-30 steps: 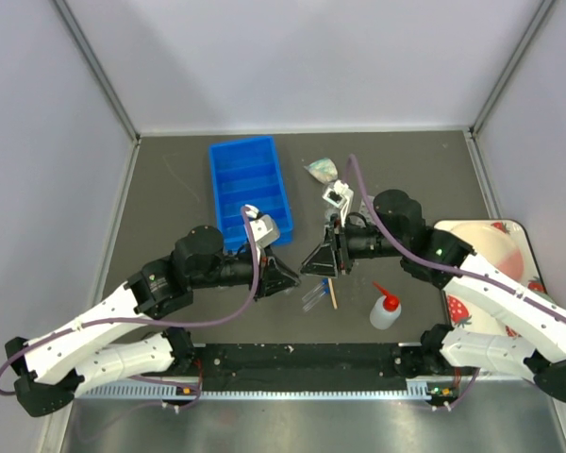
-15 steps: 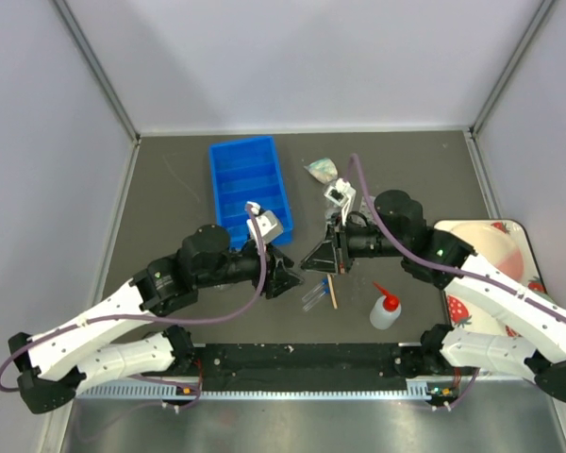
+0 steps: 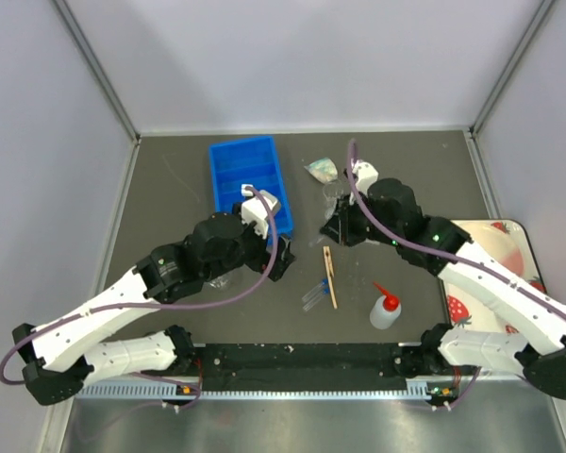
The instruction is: Organize the chemistry lab equipment
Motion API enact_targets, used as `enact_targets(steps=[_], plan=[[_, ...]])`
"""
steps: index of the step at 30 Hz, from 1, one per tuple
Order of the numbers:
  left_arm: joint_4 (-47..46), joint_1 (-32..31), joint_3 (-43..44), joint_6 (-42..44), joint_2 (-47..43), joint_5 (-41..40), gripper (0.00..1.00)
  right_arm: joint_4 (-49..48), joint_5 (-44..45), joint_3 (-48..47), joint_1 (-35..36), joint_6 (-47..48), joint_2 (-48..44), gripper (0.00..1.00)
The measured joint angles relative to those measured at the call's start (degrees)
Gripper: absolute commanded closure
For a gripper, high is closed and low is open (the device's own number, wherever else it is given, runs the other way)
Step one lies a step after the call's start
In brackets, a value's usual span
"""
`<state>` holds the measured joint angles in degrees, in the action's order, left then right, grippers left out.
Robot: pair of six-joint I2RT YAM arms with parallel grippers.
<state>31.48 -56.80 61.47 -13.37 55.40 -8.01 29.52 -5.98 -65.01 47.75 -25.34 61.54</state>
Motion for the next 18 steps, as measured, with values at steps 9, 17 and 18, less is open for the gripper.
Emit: enact_targets(steps=[9, 17, 18], plan=[[3.7, 0.0, -0.8, -0.1, -2.5, -3.4, 0.01, 4.9, 21.8, -2.7, -9.4, 1.9, 8.2, 1.0], [4.2, 0.0, -6.2, -0.3, -5.6, -3.5, 0.01, 4.8, 33.3, -6.4, -18.1, 3.3, 15.3, 1.0], [4.2, 0.0, -6.7, -0.3, -6.2, -3.4, 0.01, 4.7, 33.8, -6.7, -18.7, 3.4, 16.4, 1.0]])
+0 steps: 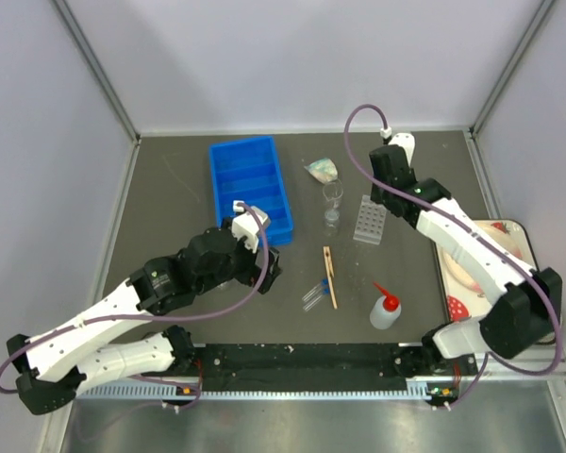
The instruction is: Organize the chemistry lab equipment
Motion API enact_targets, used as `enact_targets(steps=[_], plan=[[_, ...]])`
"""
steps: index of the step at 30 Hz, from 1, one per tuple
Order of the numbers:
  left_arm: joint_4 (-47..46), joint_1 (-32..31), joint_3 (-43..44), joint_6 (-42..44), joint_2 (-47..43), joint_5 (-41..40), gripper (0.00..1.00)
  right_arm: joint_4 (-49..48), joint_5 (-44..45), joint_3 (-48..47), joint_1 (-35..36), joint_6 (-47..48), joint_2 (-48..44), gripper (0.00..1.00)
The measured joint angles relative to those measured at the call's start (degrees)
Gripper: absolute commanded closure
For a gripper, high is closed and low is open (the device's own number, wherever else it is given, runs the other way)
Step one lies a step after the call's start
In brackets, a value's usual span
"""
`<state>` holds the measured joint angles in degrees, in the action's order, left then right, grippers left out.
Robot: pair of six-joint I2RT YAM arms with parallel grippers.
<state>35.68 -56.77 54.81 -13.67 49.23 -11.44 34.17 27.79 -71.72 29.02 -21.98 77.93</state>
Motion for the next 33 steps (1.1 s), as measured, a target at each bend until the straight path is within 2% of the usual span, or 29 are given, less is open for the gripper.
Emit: enact_targets(steps=[11, 33], plan=[[0.0, 0.0, -1.0, 0.3, -1.3, 0.5, 0.01, -1.6, 0.9, -0.4, -6.6, 0.2, 9.4, 1.0], [-0.1, 0.0, -1.3, 0.3, -1.3, 1.6, 0.01, -8.4, -4.4, 2.3, -11.1, -0.8, 14.3, 1.0]])
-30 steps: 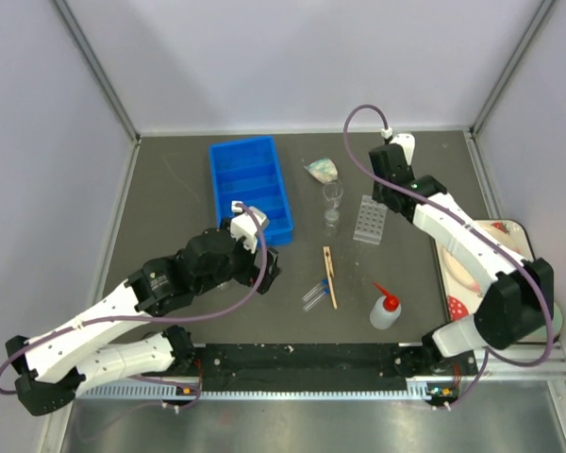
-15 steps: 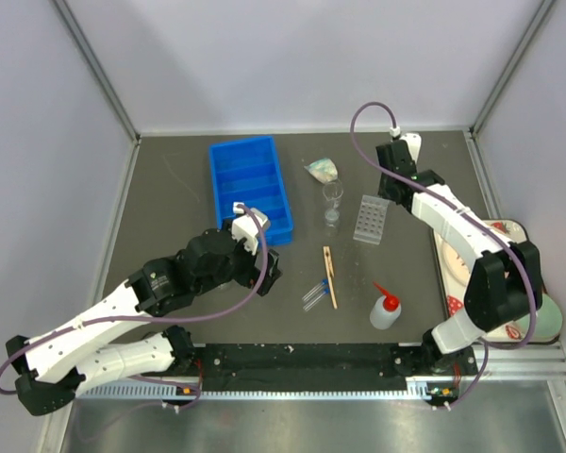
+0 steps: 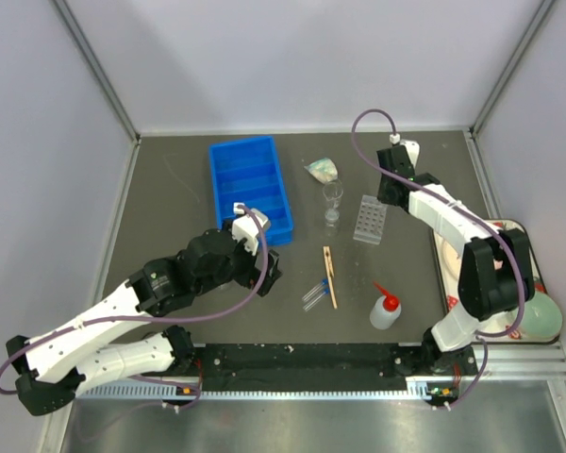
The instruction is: Organize the chemistry lab equipment
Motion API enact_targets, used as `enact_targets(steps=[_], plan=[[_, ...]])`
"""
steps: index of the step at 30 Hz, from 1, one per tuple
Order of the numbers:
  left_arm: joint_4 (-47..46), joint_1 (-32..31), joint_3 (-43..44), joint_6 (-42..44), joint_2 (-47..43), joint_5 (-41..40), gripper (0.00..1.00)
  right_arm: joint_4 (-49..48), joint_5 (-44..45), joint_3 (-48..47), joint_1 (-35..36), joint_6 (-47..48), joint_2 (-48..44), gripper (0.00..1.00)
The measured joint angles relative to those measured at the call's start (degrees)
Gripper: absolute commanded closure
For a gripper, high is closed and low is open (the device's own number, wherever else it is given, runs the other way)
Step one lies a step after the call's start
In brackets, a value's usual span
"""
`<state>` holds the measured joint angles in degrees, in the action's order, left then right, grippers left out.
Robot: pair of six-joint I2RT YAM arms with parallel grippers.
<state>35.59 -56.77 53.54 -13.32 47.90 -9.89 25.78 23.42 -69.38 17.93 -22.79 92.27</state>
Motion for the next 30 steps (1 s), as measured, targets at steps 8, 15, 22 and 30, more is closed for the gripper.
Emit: enact_targets(steps=[8, 15, 22, 30], plan=[[0.0, 0.0, -0.1, 0.1, 0.1, 0.0, 0.01, -1.0, -0.9, 0.4, -0.3, -0.4, 1.2, 1.0], [0.0, 0.0, -0.1, 0.3, 0.5, 0.0, 0.01, -1.5, -1.2, 0.4, -1.0, -0.4, 2.5, 1.0], [0.0, 0.0, -0.1, 0.5, 0.7, 0.0, 0.01, -2.7, -1.5, 0.4, -1.4, -0.3, 3.5, 1.0], [0.0, 0.0, -0.1, 0.9, 0.8, 0.0, 0.01, -3.2, -2.1, 0.4, -1.6, -0.3, 4.5, 1.0]])
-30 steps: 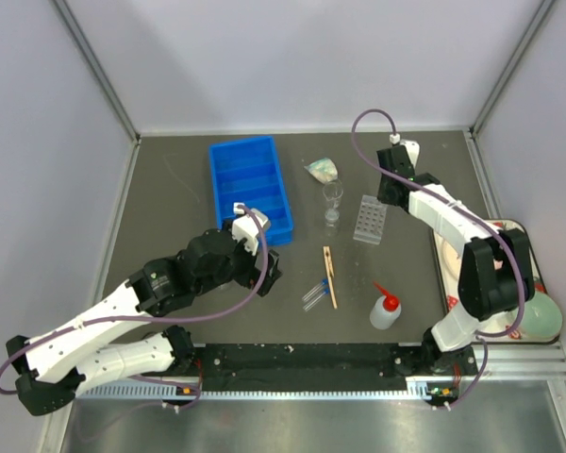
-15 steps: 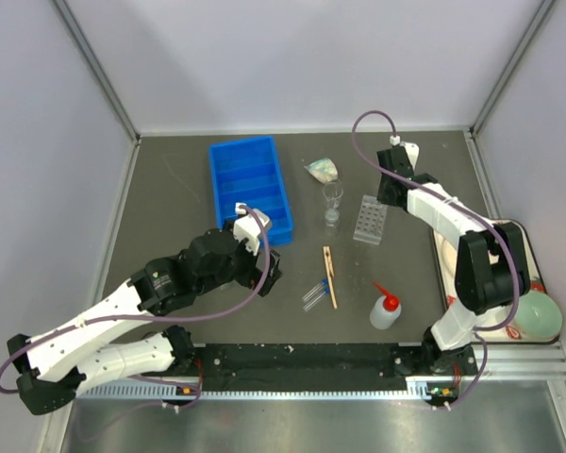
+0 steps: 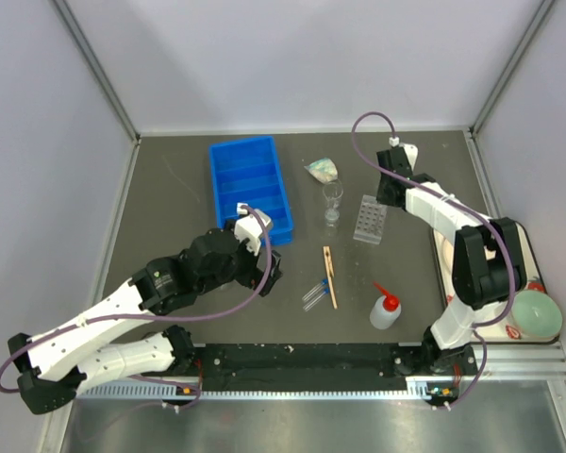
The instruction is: Organize the chemistry lab equipment
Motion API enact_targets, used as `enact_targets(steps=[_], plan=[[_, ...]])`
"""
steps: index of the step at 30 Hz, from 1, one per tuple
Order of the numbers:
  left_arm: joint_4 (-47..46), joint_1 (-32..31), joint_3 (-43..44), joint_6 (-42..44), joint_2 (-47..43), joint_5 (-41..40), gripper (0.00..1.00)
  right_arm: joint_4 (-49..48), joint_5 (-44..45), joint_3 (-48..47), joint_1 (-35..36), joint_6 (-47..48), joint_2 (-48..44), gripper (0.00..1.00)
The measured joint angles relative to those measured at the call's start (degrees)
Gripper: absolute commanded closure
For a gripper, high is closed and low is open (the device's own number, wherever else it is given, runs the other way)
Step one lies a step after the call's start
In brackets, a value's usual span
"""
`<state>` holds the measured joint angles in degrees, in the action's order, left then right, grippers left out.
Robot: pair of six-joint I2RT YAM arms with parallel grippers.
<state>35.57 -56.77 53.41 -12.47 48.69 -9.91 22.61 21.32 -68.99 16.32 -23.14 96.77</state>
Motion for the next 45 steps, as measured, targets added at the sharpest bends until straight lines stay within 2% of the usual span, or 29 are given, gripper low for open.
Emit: enact_targets(steps=[4, 6, 17, 25, 28, 31, 39, 45], plan=[[0.0, 0.0, 0.0, 0.2, 0.5, 0.0, 0.01, -0.3, -0.1, 0.0, 0.0, 0.0, 0.6, 0.97], [0.0, 0.0, 0.0, 0.2, 0.6, 0.0, 0.01, -0.4, -0.2, 0.0, 0.0, 0.0, 1.0, 0.87], [0.0, 0.0, 0.0, 0.2, 1.4, 0.0, 0.01, -0.6, -0.7, 0.5, 0.0, -0.3, 1.8, 0.49], [-0.2, 0.0, 0.0, 0.1, 3.1, -0.2, 0.01, -0.7, -0.7, 1.4, 0.0, -0.2, 1.4, 0.47], [-1.2, 0.0, 0.0, 0.0, 4.7, -0.3, 0.01, 0.1, -1.2, 2.7, 0.0, -0.2, -1.5, 0.47], [-2.6, 0.0, 0.0, -0.4, 7.6, -0.2, 0.02, 1.0, -1.9, 4.3, 0.0, -0.1, -7.3, 0.46], [-8.9, 0.0, -1.4, -2.1, 18.6, 0.3, 0.05, 4.9, -4.5, 6.3, 3.1, 0.9, -30.3, 0.45], [-11.0, 0.0, -1.3, -2.4, 29.4, 0.5, 0.07, 9.4, -9.0, 8.5, 7.0, 1.1, -40.3, 0.45]])
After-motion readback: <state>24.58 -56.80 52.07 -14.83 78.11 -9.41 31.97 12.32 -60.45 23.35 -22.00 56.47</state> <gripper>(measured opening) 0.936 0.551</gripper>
